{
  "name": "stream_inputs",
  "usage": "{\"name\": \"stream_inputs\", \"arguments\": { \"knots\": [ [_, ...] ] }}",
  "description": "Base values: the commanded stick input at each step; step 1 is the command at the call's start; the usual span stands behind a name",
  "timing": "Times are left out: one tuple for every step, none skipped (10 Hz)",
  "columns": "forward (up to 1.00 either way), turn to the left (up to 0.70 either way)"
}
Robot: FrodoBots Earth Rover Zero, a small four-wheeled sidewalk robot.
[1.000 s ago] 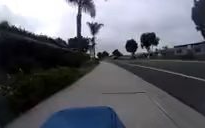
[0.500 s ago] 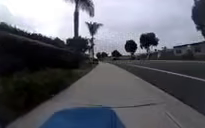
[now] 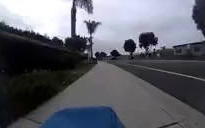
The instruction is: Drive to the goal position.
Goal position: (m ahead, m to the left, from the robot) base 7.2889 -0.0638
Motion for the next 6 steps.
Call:
{"name": "stream_inputs", "arguments": {
  "knots": [
    [1.00, 0.00],
    [1.00, 0.27],
    [1.00, 0.27],
    [1.00, 0.27],
    [1.00, 0.27],
    [1.00, 0.04]
  ]
}}
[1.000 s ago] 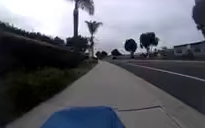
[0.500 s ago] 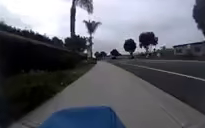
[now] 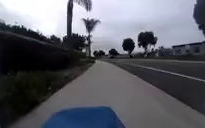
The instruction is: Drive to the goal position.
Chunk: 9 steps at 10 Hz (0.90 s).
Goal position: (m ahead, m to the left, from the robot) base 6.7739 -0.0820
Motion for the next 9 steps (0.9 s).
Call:
{"name": "stream_inputs", "arguments": {
  "knots": [
    [1.00, 0.00],
    [1.00, 0.00],
    [1.00, 0.00],
    [1.00, 0.00],
    [1.00, 0.00],
    [1.00, 0.00],
    [1.00, 0.00],
    [1.00, 0.00],
    [1.00, 0.00]
  ]
}}
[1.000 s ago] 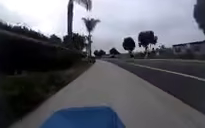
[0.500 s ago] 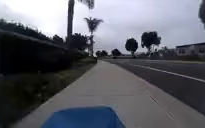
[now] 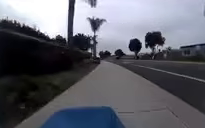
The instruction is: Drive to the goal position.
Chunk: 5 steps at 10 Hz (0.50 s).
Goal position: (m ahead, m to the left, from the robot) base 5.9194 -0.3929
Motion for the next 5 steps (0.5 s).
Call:
{"name": "stream_inputs", "arguments": {
  "knots": [
    [1.00, 0.00],
    [1.00, 0.00],
    [1.00, 0.00],
    [1.00, 0.00],
    [1.00, 0.00]
  ]
}}
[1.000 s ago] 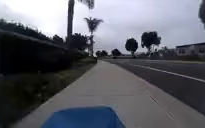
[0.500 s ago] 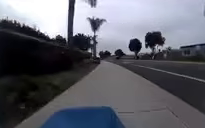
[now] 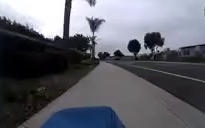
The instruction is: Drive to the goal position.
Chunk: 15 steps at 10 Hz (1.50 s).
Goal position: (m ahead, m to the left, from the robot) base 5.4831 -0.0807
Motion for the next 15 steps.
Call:
{"name": "stream_inputs", "arguments": {
  "knots": [
    [1.00, 0.00],
    [1.00, 0.00],
    [1.00, 0.00],
    [1.00, 0.00],
    [1.00, 0.00],
    [1.00, 0.00],
    [1.00, 0.00],
    [1.00, 0.00],
    [1.00, 0.00],
    [1.00, 0.00],
    [1.00, 0.00],
    [1.00, 0.00],
    [1.00, 0.00],
    [1.00, 0.00],
    [1.00, 0.00]
  ]
}}
